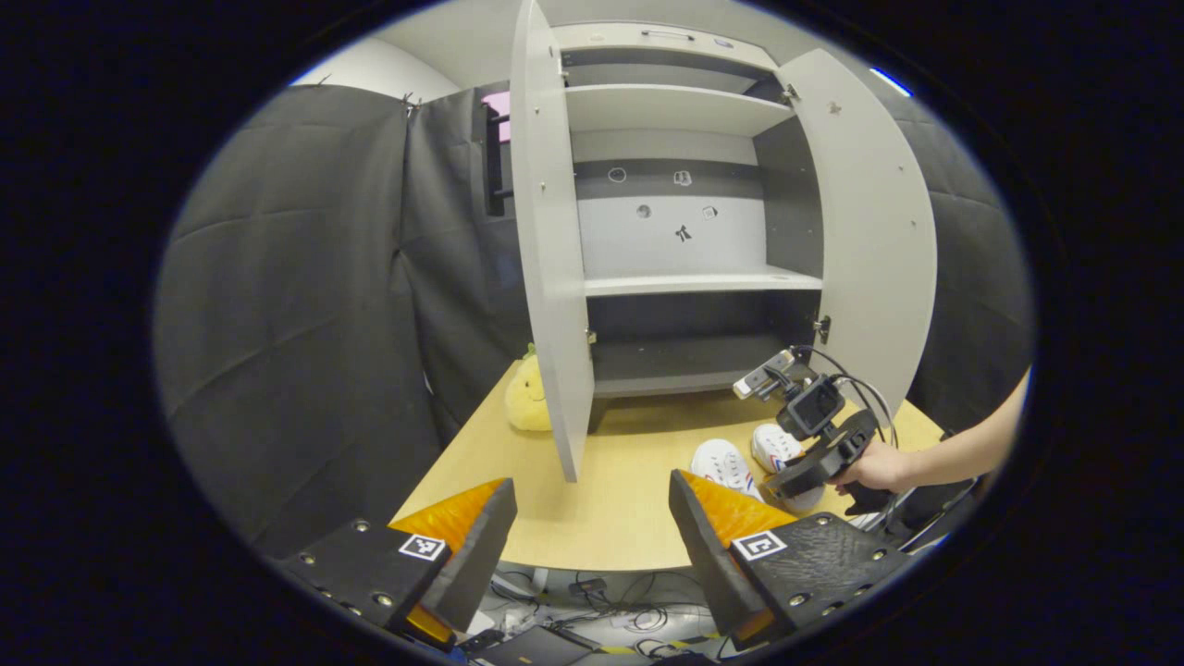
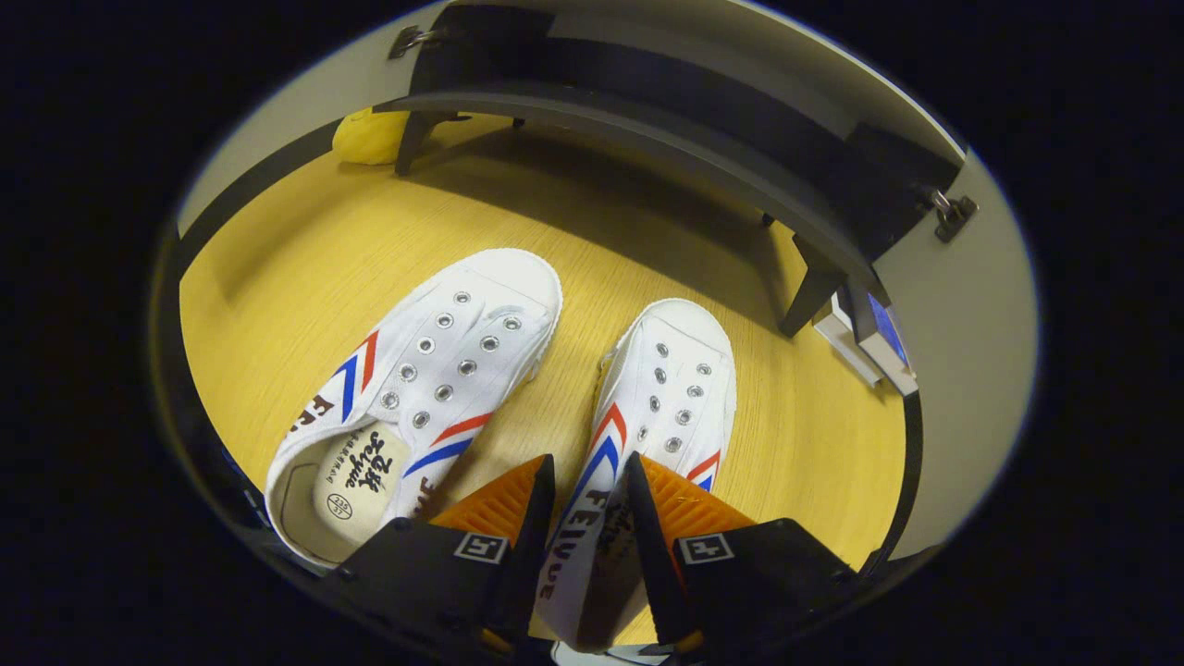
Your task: Grab one shoe with the right hand and put it into the shoe cabinet, grab the other shoe with the left hand and put it into the shoe cabinet; then close the right door with the right hand and the left door with the left hand.
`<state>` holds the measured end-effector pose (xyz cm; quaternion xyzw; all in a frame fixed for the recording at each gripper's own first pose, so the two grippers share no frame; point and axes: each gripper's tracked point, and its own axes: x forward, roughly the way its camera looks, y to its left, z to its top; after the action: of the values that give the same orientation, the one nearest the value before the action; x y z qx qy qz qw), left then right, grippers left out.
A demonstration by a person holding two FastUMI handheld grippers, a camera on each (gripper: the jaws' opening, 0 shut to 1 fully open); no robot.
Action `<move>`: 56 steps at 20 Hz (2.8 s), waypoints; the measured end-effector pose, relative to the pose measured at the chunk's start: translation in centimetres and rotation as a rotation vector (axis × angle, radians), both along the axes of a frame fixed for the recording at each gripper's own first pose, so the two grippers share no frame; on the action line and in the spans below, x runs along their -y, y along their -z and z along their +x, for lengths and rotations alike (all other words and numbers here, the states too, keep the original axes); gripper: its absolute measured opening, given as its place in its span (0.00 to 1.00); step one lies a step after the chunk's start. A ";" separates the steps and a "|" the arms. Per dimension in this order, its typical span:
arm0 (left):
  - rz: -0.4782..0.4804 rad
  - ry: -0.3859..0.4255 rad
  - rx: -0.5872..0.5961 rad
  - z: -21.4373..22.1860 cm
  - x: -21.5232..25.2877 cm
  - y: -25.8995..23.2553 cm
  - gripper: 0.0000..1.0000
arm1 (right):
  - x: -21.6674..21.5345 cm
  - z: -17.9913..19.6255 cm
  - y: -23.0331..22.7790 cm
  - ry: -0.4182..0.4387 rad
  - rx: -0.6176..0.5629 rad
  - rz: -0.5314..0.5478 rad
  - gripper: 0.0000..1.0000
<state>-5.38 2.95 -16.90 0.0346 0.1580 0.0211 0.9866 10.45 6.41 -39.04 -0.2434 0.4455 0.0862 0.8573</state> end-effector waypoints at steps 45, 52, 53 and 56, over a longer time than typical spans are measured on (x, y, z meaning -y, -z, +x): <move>0.005 0.249 0.212 7.2 6.7 -8.4 0.94 | -1.2 9.6 -42.4 0.060 0.753 0.460 0.00; 0.003 0.127 0.212 9.0 5.6 -9.5 0.95 | -1.0 16.5 -44.0 0.053 0.763 0.508 0.01; 0.000 0.106 0.199 9.3 5.6 -9.4 0.94 | -1.1 17.5 -44.1 0.048 0.762 0.514 0.00; -0.045 0.050 0.193 9.7 5.9 -10.2 0.97 | -1.8 20.6 -44.4 0.048 0.755 0.549 0.01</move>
<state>4.30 -2.99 -6.74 0.0143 0.0618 -0.0037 0.9980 31.04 8.17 5.37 -0.0116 0.0684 0.0862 0.9939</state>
